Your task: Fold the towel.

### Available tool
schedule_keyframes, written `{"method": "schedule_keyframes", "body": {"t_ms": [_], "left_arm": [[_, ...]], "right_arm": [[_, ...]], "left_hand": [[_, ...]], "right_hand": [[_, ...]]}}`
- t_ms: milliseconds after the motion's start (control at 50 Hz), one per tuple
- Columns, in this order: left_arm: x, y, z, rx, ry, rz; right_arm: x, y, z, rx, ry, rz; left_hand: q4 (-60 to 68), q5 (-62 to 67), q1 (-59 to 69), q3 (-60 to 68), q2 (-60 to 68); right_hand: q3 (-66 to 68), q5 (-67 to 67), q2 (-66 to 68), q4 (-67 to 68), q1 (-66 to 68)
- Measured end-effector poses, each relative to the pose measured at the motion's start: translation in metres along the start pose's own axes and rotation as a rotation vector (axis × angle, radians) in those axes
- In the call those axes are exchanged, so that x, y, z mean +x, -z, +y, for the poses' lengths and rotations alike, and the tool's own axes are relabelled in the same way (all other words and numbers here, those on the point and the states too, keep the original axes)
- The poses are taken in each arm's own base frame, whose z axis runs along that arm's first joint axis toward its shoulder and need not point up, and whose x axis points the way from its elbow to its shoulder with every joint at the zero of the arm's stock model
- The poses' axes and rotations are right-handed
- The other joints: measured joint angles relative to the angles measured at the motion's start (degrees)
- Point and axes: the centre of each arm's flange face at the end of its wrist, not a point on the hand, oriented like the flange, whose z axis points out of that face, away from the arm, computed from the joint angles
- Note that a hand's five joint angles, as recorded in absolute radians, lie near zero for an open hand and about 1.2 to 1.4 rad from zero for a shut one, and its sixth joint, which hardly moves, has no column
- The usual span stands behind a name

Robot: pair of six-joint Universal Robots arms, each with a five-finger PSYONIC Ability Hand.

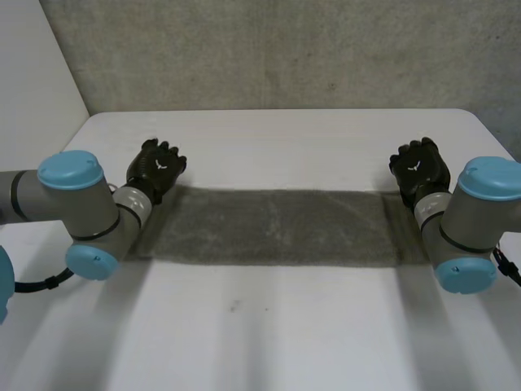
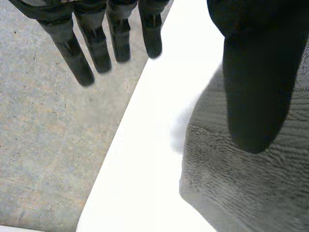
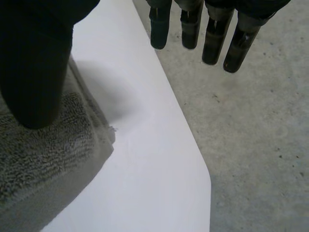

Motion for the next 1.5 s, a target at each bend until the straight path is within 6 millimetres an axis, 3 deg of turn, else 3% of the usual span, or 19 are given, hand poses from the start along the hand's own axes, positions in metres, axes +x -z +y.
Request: {"method": "schedule_keyframes", "body": {"t_ms": [180, 260, 320, 460, 540, 700, 800, 880, 960, 1120, 1200, 1240, 1300, 1320, 1340, 1420, 1460, 1480, 1500], "left_arm": [[-0.023, 0.006, -0.021, 0.03, 0.005, -0.066], [-0.041, 0.023, -0.042, 0.061, 0.032, -0.097], [-0.046, 0.038, -0.05, 0.069, 0.064, -0.098], [-0.037, 0.079, -0.057, 0.062, 0.192, -0.058], [-0.023, 0.096, -0.053, 0.057, 0.263, -0.035], [-0.007, 0.106, -0.045, 0.077, 0.304, -0.04], [-0.006, 0.106, -0.043, 0.085, 0.303, -0.053], [-0.007, 0.105, -0.042, 0.085, 0.302, -0.057], [-0.008, 0.105, -0.041, 0.08, 0.303, -0.057], [-0.004, 0.108, -0.042, 0.078, 0.303, -0.047], [-0.004, 0.108, -0.042, 0.079, 0.303, -0.047], [-0.004, 0.108, -0.042, 0.078, 0.303, -0.048], [-0.005, 0.108, -0.042, 0.078, 0.303, -0.05], [-0.005, 0.108, -0.042, 0.078, 0.303, -0.05], [-0.005, 0.108, -0.042, 0.078, 0.303, -0.052], [-0.007, 0.108, -0.043, 0.082, 0.303, -0.059], [-0.009, 0.108, -0.044, 0.086, 0.303, -0.064], [-0.011, 0.109, -0.046, 0.09, 0.303, -0.068], [-0.011, 0.109, -0.046, 0.092, 0.303, -0.07]], "right_arm": [[0.037, 0.01, -0.025, 0.04, -0.102, 0.082], [0.06, 0.033, -0.044, 0.066, -0.165, 0.095], [0.063, 0.047, -0.044, 0.04, -0.182, 0.062], [0.055, 0.077, -0.009, -0.149, -0.234, -0.103], [0.05, 0.084, 0.013, -0.228, -0.297, -0.17], [0.038, 0.077, 0.041, -0.257, -0.385, -0.223], [0.031, 0.071, 0.051, -0.246, -0.388, -0.225], [0.032, 0.067, 0.055, -0.239, -0.377, -0.207], [0.042, 0.061, 0.062, -0.252, -0.328, -0.151], [0.106, 0.052, 0.09, -0.412, 0.032, 0.163], [0.112, 0.049, 0.074, -0.353, 0.045, 0.202], [0.109, 0.049, 0.037, -0.213, -0.008, 0.212], [0.1, 0.052, 0.002, -0.088, -0.066, 0.19], [0.1, 0.052, 0.002, -0.088, -0.066, 0.19], [0.088, 0.056, -0.025, 0.004, -0.104, 0.154], [0.051, 0.069, -0.079, 0.193, -0.143, 0.024], [0.017, 0.082, -0.111, 0.313, -0.149, -0.095], [-0.015, 0.095, -0.134, 0.406, -0.145, -0.205], [-0.028, 0.101, -0.142, 0.441, -0.141, -0.252]], "left_hand": [[-9.2, -8.3, -8.2, -8.7, -8.7], [-9.7, -8.5, -8.6, -9.2, -9.3], [-9.8, -8.6, -8.6, -9.3, -9.3], [-9.8, -8.6, -8.6, -9.4, -9.4], [-9.8, -8.6, -8.9, -9.4, -9.4], [-9.8, -8.6, -8.9, -9.4, -9.4], [-9.8, -8.6, -8.9, -9.4, -9.4], [-9.8, -8.6, -8.9, -9.4, -9.4], [-9.8, -8.6, -8.9, -9.4, -9.4], [-9.8, -8.6, -8.9, -9.4, -9.4], [-9.8, -8.6, -8.9, -9.4, -9.4], [-9.8, -8.6, -8.9, -9.4, -9.4], [-9.8, -8.6, -8.9, -9.4, -9.4], [-9.8, -8.6, -8.9, -9.4, -9.4], [-9.8, -8.6, -8.9, -9.4, -9.4], [-9.8, -8.6, -8.9, -9.4, -9.4], [-9.8, -8.6, -8.9, -9.4, -9.4], [-9.8, -8.6, -8.9, -9.4, -9.4], [-9.8, -8.6, -8.9, -9.4, -9.4]], "right_hand": [[-0.6, -0.7, -0.4, -0.2, -0.1], [-0.6, -0.7, -0.4, -0.2, -0.1], [-0.6, -0.7, -0.4, -0.2, -0.1], [0.8, 0.4, 0.8, 0.6, 0.5], [9.3, 7.6, 9.1, 8.5, 6.9], [21.9, 19.4, 21.8, 21.1, 17.8], [47.0, 43.3, 46.9, 45.8, 37.8], [54.3, 51.0, 54.2, 54.2, 42.0], [54.5, 51.2, 54.3, 54.6, 42.0], [55.1, 51.8, 54.3, 54.7, 42.5], [55.2, 51.9, 54.3, 54.8, 42.5], [55.2, 51.9, 54.3, 54.8, 42.5], [55.5, 51.9, 54.3, 54.8, 42.5], [55.5, 51.9, 54.3, 54.8, 42.5], [55.5, 51.9, 54.3, 54.8, 42.5], [55.6, 52.0, 54.3, 54.9, 42.8], [55.7, 52.0, 54.3, 54.9, 42.8], [55.6, 52.1, 54.3, 54.9, 42.8], [55.6, 52.1, 54.3, 54.9, 42.8]]}}
